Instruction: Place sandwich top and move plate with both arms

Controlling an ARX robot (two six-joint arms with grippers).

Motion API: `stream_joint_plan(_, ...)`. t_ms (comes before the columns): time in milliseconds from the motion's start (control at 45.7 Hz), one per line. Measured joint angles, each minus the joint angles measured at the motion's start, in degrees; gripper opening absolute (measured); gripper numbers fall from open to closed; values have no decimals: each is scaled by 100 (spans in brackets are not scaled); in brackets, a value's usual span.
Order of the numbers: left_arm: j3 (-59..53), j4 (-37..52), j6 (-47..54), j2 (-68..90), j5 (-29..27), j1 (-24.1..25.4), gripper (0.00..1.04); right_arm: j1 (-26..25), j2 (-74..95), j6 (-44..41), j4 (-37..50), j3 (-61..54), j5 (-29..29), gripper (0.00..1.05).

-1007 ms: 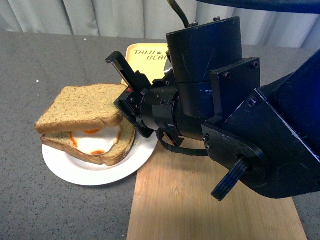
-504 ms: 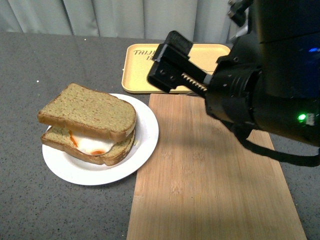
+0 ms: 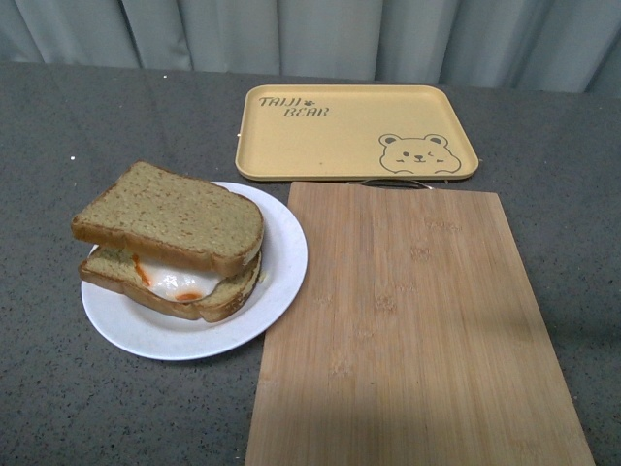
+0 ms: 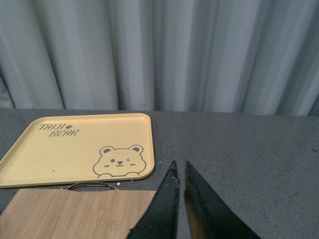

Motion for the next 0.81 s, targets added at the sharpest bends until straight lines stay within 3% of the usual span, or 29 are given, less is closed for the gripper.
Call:
stream_joint_plan(263,0,0,0,0,0,0,98,-627,-1657,-50,-1062,-588,-616,1)
stream_joint_plan(438,0,0,0,0,-2,0,98,-933,-3215,-50,-2522,-649,-953,1)
stream_joint_plan(657,0,0,0,0,0,0,98,-1176,-4083,-50,-3252,-796,-1185,1)
stream_joint_plan(723,0,0,0,0,-2,0,98,-1471,-4378,-52,-3504,-828,-1582,1)
stream_joint_plan(810,0,0,0,0,-2,0,98,-1681,-4813,-50,-3871,-848,-1650,1)
